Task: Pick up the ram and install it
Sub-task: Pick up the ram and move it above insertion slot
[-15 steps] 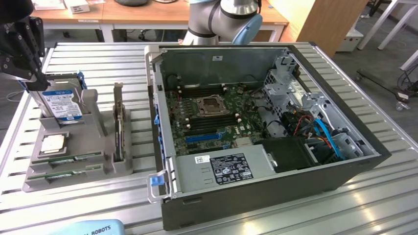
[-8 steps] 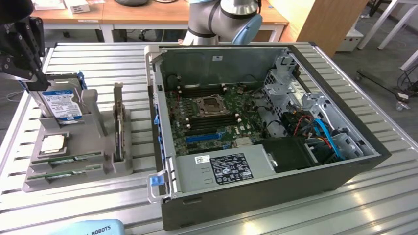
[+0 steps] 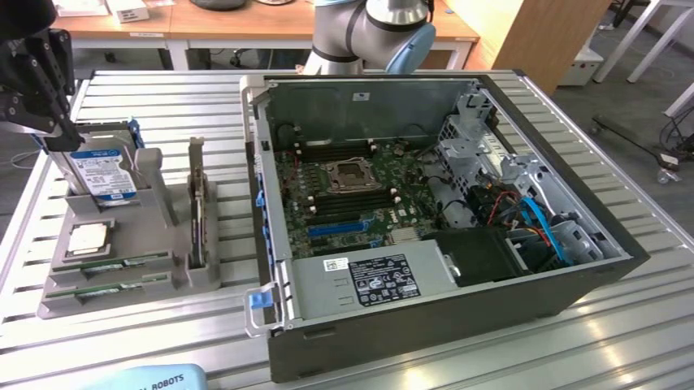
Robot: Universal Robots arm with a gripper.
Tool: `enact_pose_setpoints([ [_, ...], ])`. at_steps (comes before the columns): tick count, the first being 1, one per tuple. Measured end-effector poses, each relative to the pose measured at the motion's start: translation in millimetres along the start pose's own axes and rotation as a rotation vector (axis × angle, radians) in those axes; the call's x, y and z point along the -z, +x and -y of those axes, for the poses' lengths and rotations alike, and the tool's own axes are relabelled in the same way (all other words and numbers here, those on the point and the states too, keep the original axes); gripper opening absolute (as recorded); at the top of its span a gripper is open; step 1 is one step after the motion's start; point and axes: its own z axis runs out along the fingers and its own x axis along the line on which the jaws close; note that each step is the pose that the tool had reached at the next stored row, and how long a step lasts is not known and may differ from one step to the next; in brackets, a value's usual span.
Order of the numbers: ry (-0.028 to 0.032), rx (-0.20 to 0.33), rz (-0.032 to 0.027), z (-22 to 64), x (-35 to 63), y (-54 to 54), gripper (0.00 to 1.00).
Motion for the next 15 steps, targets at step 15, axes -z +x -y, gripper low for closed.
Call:
enact_pose_setpoints([
  [15,0.0,0.002,-0.0001,0.0,-0.2,0.0,0.23],
])
